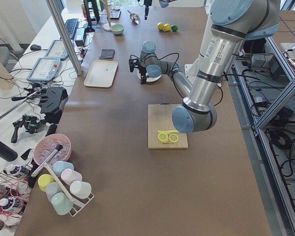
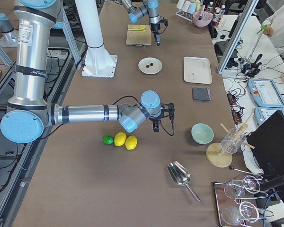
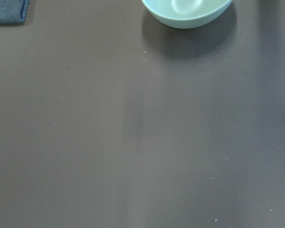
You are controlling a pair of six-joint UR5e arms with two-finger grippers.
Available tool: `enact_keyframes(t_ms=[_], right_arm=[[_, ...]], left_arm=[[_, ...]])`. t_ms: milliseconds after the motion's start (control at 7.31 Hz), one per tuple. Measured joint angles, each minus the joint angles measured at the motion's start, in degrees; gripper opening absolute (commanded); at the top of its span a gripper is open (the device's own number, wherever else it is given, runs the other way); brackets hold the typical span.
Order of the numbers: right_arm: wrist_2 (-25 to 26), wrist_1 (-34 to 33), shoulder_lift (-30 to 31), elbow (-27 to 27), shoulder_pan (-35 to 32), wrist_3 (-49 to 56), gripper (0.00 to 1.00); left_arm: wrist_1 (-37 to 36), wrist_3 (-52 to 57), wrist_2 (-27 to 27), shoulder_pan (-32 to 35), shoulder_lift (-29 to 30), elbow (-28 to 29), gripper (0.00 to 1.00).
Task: Place red cherry on plate
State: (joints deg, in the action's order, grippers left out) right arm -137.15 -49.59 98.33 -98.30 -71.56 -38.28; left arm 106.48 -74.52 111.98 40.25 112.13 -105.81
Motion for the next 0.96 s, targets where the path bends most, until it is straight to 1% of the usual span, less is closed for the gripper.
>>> enact_keyframes(t_ms=[137,274,410,547,684,821,957], right_arm=[[-0.3,-1.1,0.2,0.2,-1.9,3.2,1.00],[-0.4,-3.5,0.1,0.2,-3.8,7.3,1.00],[-0.5,-6.6,0.0,0.1,-5.9,11.9,1.00],[-0.5,-9.6,-0.2,0.0,-7.6,15.9,1.00],[-0.5,-12.2,-0.3,-0.1,-8.9,18.9,1.00],[-0.5,-13.9,-0.5,-0.2,-9.9,21.0,1.00],[-0.5,-14.7,-0.7,-0.3,-10.3,22.0,1.00]], left_arm=[[-1.6,11.5,4.1,6.1,-5.0,-1.9,0.98],[-2.7,25.7,8.5,13.3,-10.2,-2.5,0.98],[-5.0,42.1,13.1,21.7,-14.7,-1.8,0.98],[-7.9,56.7,16.7,29.6,-17.7,-0.5,0.98],[-11.6,68.6,19.5,36.4,-19.3,1.4,0.98],[-15.2,77.6,21.3,41.6,-20.0,3.4,0.98],[-17.5,83.5,22.2,45.3,-20.3,5.2,0.98]])
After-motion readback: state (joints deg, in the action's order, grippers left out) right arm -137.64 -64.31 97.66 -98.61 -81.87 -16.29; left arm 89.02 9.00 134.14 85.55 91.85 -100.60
